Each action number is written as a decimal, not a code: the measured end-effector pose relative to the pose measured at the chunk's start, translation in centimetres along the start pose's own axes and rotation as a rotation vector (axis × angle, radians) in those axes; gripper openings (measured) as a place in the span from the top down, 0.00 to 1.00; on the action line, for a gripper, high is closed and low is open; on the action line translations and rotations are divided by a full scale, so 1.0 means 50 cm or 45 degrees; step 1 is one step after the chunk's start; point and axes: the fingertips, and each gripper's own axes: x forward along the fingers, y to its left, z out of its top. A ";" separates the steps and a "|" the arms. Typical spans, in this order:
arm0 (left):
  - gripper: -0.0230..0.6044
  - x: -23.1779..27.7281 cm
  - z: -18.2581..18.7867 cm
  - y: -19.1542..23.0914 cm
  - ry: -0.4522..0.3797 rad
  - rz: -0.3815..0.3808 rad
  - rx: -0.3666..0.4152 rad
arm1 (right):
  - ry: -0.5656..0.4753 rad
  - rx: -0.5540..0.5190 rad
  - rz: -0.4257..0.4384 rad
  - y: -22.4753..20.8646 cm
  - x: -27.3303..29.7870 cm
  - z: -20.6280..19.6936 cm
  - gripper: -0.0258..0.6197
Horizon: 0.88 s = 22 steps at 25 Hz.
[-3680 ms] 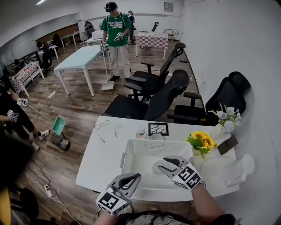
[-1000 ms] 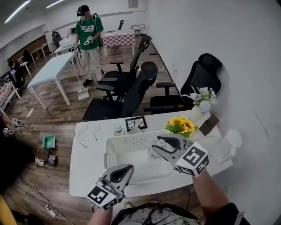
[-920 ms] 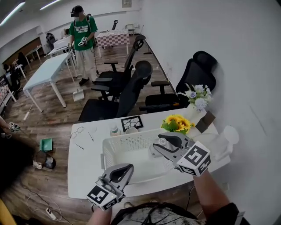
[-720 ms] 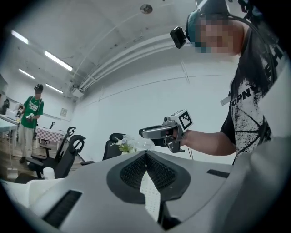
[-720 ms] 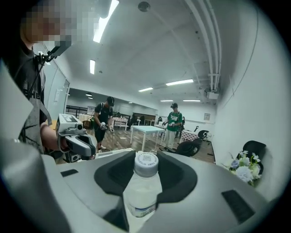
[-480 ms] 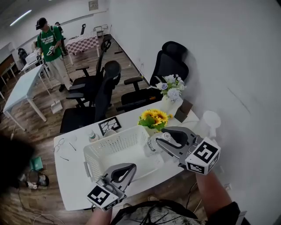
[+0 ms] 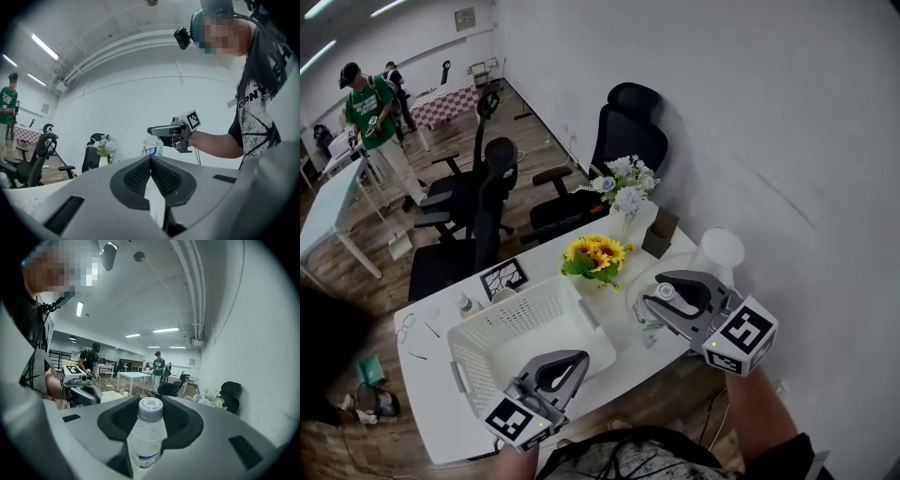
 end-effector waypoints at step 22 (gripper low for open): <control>0.95 0.169 -0.090 -0.074 0.139 0.067 -0.094 | 0.116 0.144 -0.013 -0.103 -0.086 -0.364 0.71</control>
